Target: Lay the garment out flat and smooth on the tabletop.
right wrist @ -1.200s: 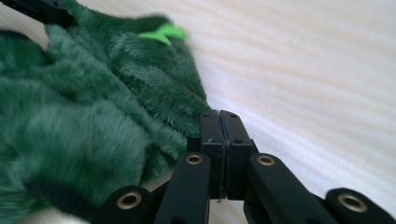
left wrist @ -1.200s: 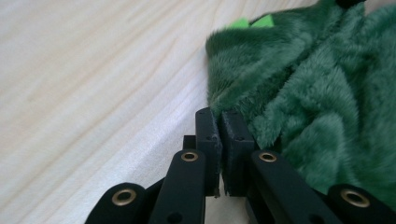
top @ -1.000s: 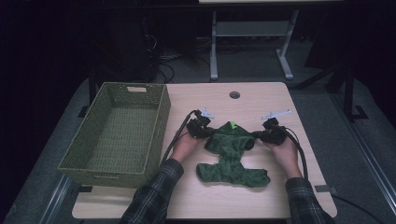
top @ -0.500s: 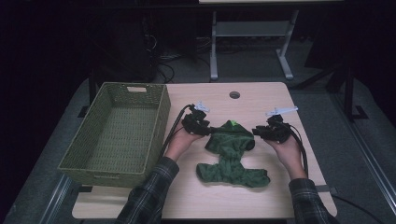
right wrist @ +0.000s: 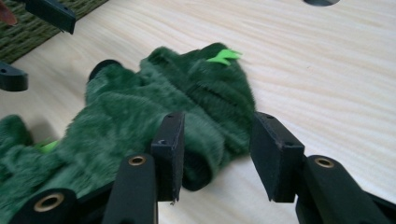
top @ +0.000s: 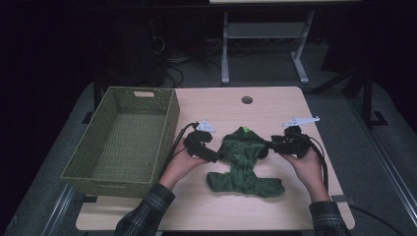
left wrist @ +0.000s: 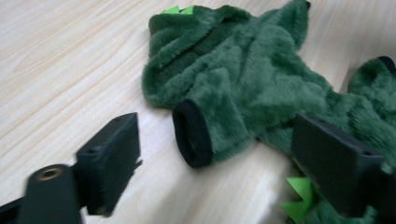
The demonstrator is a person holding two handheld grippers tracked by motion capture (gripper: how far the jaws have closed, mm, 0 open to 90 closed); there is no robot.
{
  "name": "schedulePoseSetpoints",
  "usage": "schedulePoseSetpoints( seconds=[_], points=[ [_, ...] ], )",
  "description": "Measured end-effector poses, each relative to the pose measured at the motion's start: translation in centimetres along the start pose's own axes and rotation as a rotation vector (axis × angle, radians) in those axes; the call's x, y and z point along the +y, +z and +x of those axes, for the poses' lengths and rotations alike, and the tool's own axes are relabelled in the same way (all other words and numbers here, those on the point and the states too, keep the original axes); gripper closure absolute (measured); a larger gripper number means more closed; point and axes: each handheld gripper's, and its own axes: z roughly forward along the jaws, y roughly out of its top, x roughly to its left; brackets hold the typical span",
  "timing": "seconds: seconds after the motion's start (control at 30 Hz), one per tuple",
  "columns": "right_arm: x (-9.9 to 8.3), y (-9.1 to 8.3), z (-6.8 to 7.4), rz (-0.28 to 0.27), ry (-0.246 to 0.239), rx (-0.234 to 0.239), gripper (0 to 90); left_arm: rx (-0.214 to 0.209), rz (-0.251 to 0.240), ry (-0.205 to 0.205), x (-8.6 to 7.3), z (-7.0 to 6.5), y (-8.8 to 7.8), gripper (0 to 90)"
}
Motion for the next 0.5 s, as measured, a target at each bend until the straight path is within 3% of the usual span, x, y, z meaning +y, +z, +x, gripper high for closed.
schedulePoseSetpoints(
  seconds=[0.1, 0.27, 0.5],
  points=[
    [-0.6, -0.1, 0.4, 0.001, -0.002, 0.005, 55.3, 0.006, -0.025, 0.006, -0.7, -0.8, -0.7, 13.0],
    [-1.5, -0.7, 1.4, -0.027, -0.008, 0.026, 57.2, 0.003, -0.026, 0.041, -2.2, -2.3, -1.9, 12.9],
    [-2.0, -1.2, 3.3, -0.035, -0.059, 0.055, 61.3, 0.008, -0.018, 0.053, -4.9, -4.6, -2.9, 12.9]
  ],
)
